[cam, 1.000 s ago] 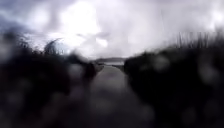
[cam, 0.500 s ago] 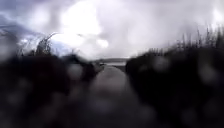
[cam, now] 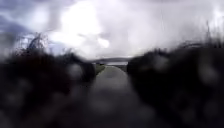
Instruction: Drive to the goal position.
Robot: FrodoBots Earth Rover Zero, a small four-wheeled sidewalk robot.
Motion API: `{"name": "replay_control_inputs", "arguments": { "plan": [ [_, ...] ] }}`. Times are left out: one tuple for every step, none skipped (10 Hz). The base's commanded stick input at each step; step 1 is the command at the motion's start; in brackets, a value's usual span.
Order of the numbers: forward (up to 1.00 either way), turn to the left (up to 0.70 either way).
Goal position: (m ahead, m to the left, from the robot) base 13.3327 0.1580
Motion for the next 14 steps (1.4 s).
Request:
{"name": "replay_control_inputs", "arguments": {
  "plan": [
    [0.70,0.00],
    [0.70,0.00],
    [0.70,0.00],
    [0.70,0.00],
    [0.70,0.00],
    [0.70,0.00],
    [0.70,0.00],
    [0.70,0.00],
    [0.70,0.00],
    [0.70,0.00],
    [0.70,0.00],
    [0.70,0.00],
    [0.70,0.00],
    [0.70,0.00]
  ]
}}
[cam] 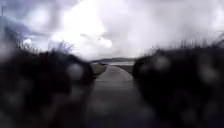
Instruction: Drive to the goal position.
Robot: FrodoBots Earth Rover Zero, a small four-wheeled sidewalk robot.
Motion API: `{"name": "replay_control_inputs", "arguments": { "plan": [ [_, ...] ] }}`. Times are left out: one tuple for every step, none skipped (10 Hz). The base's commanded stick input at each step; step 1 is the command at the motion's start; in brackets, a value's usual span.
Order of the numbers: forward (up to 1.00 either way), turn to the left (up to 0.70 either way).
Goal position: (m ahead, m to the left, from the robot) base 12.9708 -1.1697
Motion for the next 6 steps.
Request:
{"name": "replay_control_inputs", "arguments": {
  "plan": [
    [0.70,0.00],
    [0.70,0.00],
    [0.70,0.00],
    [0.70,0.00],
    [0.70,0.00],
    [0.70,0.00]
  ]
}}
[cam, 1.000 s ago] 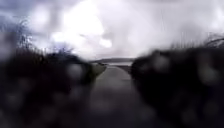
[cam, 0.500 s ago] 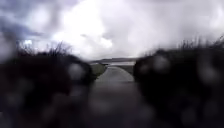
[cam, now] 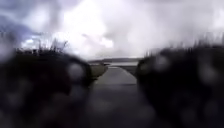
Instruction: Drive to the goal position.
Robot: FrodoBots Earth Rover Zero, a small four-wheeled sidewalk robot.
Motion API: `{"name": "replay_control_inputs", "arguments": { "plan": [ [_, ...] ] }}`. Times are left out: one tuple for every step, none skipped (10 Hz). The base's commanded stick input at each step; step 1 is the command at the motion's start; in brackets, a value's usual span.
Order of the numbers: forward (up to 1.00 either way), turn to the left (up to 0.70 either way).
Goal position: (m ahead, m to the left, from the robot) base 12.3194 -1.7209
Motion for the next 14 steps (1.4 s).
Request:
{"name": "replay_control_inputs", "arguments": {
  "plan": [
    [0.70,0.00],
    [0.70,0.00],
    [0.70,0.00],
    [0.70,0.00],
    [0.70,0.00],
    [0.70,0.00],
    [0.70,0.00],
    [0.70,0.00],
    [0.70,0.00],
    [0.70,0.00],
    [0.70,0.00],
    [0.70,0.00],
    [0.70,0.00],
    [0.70,0.00]
  ]
}}
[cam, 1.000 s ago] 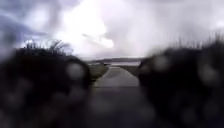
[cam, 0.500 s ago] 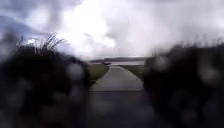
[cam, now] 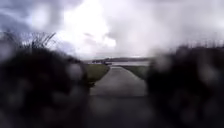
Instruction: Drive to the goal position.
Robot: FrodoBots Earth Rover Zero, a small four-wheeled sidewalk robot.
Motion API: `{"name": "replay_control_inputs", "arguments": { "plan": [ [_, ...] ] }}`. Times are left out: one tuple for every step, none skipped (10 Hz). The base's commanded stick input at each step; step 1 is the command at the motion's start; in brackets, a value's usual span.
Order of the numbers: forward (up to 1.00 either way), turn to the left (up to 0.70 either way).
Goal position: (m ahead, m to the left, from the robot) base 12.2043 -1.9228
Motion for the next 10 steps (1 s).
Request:
{"name": "replay_control_inputs", "arguments": {
  "plan": [
    [0.70,0.00],
    [0.70,0.00],
    [0.70,0.00],
    [0.70,0.00],
    [0.70,0.00],
    [0.70,0.00],
    [0.70,0.00],
    [0.70,0.00],
    [0.70,0.00],
    [0.70,0.00]
  ]
}}
